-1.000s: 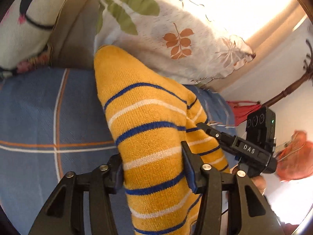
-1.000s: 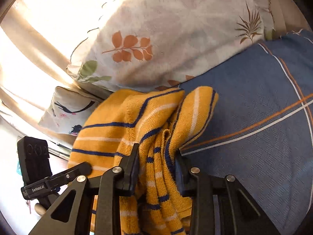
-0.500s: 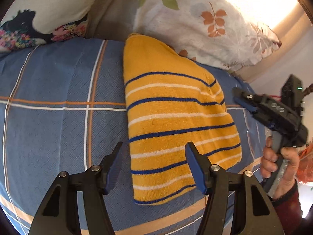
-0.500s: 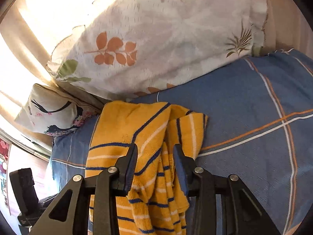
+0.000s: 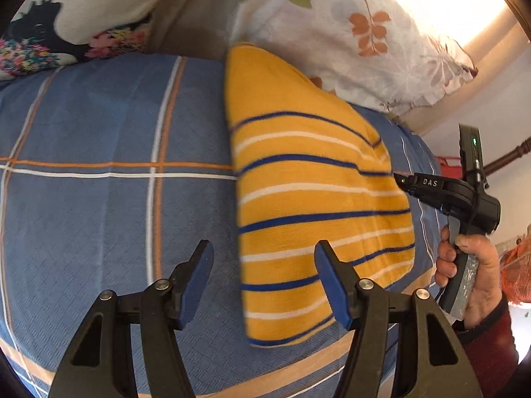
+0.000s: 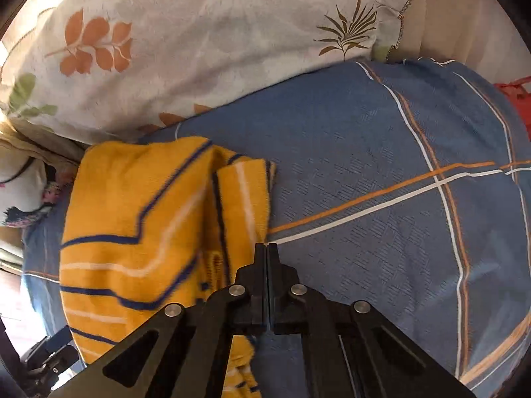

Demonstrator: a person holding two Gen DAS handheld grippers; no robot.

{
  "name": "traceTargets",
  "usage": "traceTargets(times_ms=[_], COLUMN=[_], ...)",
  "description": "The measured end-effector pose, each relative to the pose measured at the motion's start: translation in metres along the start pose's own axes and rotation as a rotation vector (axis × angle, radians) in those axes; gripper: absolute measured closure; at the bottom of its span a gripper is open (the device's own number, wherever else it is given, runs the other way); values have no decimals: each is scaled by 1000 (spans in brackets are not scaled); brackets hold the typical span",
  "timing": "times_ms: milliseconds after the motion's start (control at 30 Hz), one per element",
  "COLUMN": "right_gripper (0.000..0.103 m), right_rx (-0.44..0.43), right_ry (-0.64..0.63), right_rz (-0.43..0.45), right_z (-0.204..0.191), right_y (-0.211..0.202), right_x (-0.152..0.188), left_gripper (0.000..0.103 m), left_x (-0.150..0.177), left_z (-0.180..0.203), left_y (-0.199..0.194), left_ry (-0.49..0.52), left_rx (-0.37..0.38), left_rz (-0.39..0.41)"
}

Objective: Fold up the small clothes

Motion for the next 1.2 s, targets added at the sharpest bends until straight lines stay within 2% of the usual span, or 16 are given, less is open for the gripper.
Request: traceTargets(times_ms=[67, 133, 233, 300, 367, 433, 467, 500, 567, 600, 833, 867, 900, 967, 1200], right_gripper=[102, 102, 102, 101, 98, 97, 103, 103, 103, 103, 99, 94, 79, 59, 55], right_rx=[-26, -39, -108, -171, -217, -180, -154, -174, -278, -291, -227, -209, -188, -149, -82], right_ry=[23, 22, -12, -42, -52, -28, 21, 63, 171, 188, 109, 77, 47, -8, -188], right_rz=[19, 89, 167, 161, 117, 61, 14, -3, 9, 11, 47, 59, 74, 116, 169], right_z=[-1, -6, -26, -52, -69, -65, -55, -45, -29, -25, -8, -6, -5, 0, -4], right_y=[-13, -39, -77, -83, -73, -49, -30, -20, -19, -22, -49, -56, -62, -76, -105], right_x=[4, 9, 26, 40, 55, 63, 68, 72, 77, 80, 109, 113, 116, 117, 157], left_gripper=[41, 41, 41, 41, 41, 41, 41, 41, 41, 41, 41, 41, 40, 40, 35], left_x=[1, 4, 4, 5, 5, 5, 5, 5, 6, 8, 32, 38, 44, 54, 85], left_z=[0, 0, -1, -4, -9, -15, -17, -21, -24, -25, -25, -24, -20, -9, 31], left_y=[14, 22, 26, 23, 17, 10, 6, 1, -12, -19, -65, -72, -77, -83, -91], left_ry=[12, 10, 16, 26, 34, 39, 41, 44, 62, 74, 53, 46, 40, 36, 47], left_rx=[6, 28, 62, 76, 79, 65, 57, 43, -1, -30, -193, -209, -223, -246, -297], left_rz=[-45, -73, -92, -94, -86, -73, -64, -51, -13, 8, 150, 167, 183, 209, 256])
Point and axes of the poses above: each gripper's, at about its wrist camera, not at the fingertips, and y roughly the way its jaws point, z to its right, x to its underside, the point moved 4 cm from there along y, roughly the way its jaws point, and after that the axes turned 8 degrees about x, right-handed, at the moved point
